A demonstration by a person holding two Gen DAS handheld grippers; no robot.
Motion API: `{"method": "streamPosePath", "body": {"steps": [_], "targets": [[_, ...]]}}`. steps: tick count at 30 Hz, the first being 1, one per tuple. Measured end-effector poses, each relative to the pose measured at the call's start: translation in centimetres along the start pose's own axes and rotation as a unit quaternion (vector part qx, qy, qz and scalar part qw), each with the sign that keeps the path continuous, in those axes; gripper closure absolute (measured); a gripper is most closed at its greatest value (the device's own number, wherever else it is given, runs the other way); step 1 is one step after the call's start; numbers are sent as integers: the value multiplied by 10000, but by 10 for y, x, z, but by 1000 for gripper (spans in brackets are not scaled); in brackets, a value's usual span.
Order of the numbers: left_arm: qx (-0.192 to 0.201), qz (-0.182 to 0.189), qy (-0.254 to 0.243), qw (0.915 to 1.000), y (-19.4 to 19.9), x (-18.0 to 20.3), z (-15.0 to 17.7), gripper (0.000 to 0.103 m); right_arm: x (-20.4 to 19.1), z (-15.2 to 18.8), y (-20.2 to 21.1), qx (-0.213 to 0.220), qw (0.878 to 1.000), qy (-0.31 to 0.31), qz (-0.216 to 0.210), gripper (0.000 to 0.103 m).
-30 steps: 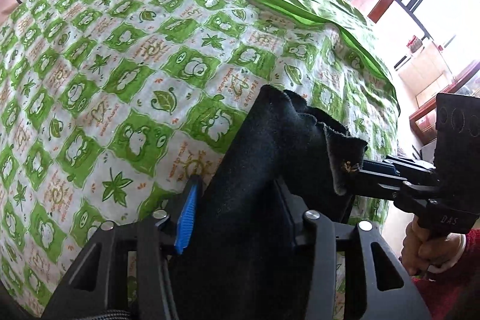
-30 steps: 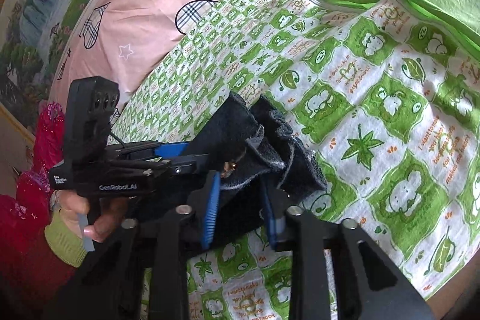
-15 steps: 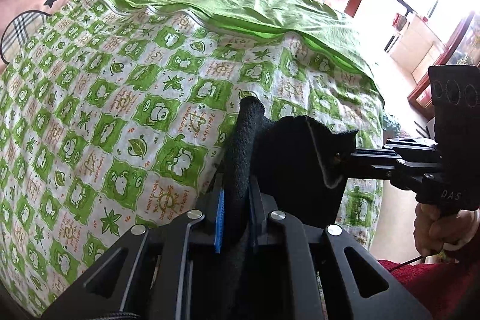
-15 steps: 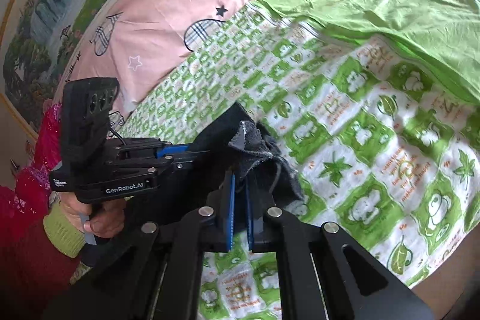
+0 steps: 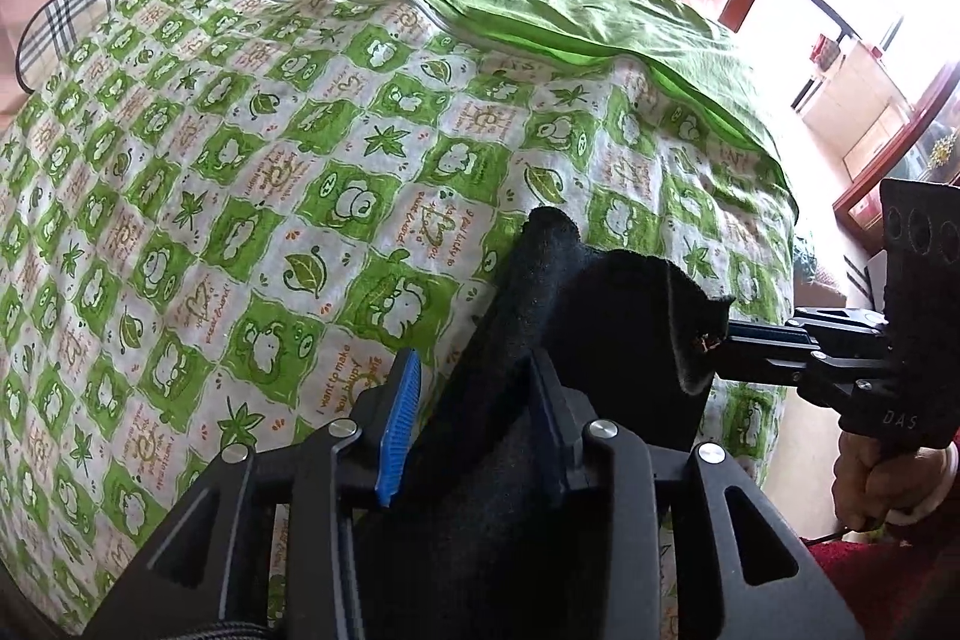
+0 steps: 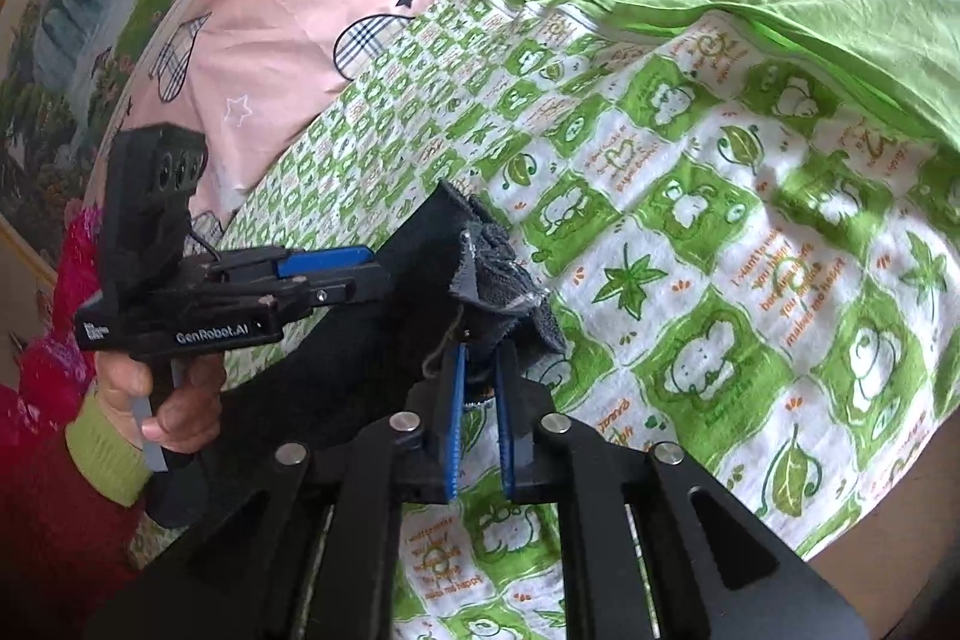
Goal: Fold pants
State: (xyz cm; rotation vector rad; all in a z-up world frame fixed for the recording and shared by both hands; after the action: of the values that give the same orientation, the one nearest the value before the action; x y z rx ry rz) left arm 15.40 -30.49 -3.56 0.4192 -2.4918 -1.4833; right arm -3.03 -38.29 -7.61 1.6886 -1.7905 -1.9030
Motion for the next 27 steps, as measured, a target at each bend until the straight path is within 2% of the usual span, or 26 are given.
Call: {"method": "streamPosePath", "body": {"steps": [1,3,9,12,15,17,18,19,20,22,27], "targets": [[-50,29,-14,10000,-3,2,0,61,2,1,2,29,10000,-61,33,82],[-147,66,-39,9999,-9,5,0,57,7,2,4,41,9998,-159,80,72],[-226,438,218,9985,-29,1,-10,51,12,9,-7,-215,9982,-493,-283,71],[-153,681,453,9965,-35,-5,-16,51,8,10,-16,-180,9980,-478,-381,71],[-56,766,515,9957,-37,-4,-20,52,2,10,-20,-114,9985,-349,-406,71],[11,780,477,9958,-39,0,-22,60,-1,12,-22,-113,9991,-201,-370,73],[65,808,491,9955,-39,1,-23,68,-2,13,-22,-127,9991,-161,-360,78],[106,843,511,9951,-38,1,-24,82,-3,13,-22,-154,9990,-153,-385,82],[153,943,555,9939,-36,2,-23,88,-5,13,-21,-183,9987,-160,-451,86],[254,1015,632,9925,-27,1,-22,91,-10,13,-15,-163,9982,-103,-573,87],[719,946,582,9912,17,4,-17,92,-40,12,2,-86,9939,276,-1060,88]]}}
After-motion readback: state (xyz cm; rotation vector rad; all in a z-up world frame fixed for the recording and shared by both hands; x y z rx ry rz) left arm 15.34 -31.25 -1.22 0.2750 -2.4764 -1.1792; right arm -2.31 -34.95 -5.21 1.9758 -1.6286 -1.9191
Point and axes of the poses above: each gripper's, at about its wrist camera, not at the fingertips, and y roughly against the way its jaws point, x to its right, z to its underside, the point moved 3 cm from there along -y, roughly the way its jaws point, and after that the axes turned 10 degrees about -y, right-handed, at the moved point
